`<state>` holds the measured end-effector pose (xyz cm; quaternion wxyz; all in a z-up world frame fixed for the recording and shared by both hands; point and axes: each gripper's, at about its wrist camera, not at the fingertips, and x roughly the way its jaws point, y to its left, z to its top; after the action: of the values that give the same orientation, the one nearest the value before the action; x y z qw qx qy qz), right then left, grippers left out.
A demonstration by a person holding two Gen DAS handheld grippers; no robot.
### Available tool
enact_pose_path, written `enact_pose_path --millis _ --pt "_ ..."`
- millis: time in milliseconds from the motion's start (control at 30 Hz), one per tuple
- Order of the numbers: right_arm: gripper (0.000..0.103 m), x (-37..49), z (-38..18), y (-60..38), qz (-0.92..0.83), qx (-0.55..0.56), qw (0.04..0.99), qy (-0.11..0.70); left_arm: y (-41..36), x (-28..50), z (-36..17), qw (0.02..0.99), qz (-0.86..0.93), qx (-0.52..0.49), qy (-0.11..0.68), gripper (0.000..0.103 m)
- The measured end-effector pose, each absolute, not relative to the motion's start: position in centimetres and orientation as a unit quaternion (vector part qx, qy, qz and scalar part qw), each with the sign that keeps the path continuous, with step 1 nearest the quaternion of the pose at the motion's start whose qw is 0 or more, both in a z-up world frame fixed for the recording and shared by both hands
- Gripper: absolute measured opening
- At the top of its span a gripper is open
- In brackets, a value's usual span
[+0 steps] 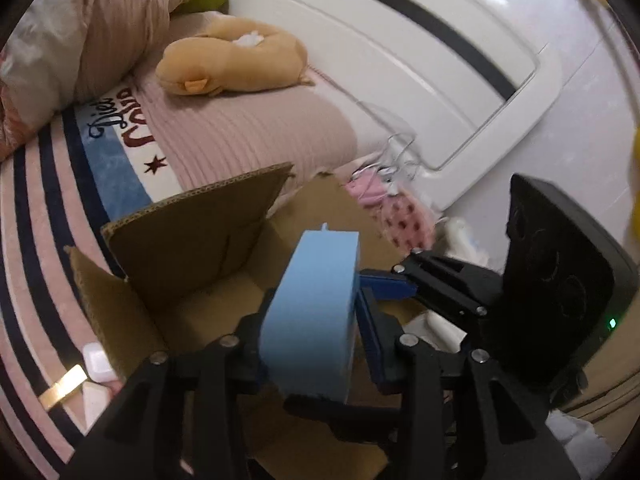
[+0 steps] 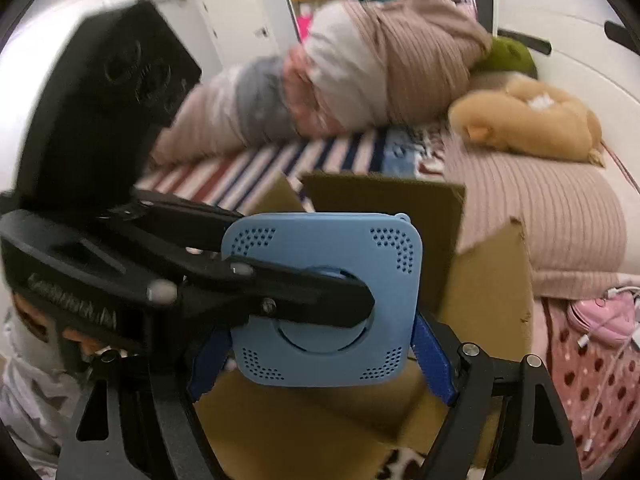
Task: Organize rigid objects
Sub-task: 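Lift the blue device with the right gripper into the box and release, then move the right gripper back over the remaining items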
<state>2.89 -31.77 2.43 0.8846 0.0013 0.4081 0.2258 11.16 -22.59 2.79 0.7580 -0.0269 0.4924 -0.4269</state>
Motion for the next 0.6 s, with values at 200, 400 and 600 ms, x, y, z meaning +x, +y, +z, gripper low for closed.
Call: enact_pose_path --millis 200,400,600 --pt "0.080 3.8 0.7 -31.1 0.188 -0.052 0.873 0.447 -21.2 11.6 3.3 0.784 -0.394 -0.006 0.480 0.070" --pt "0.083 2.0 2.2 -30.1 0.185 -0.069 0.889 0.413 -13.6 10.2 6.8 0.835 -0.349 -0.028 0.425 0.079" --pt "0.094 -0.5 6.4 -25.6 0.243 -0.079 0.913 0.317 -3.5 7.1 8.0 0.893 -0.249 -0.021 0.373 0.085"
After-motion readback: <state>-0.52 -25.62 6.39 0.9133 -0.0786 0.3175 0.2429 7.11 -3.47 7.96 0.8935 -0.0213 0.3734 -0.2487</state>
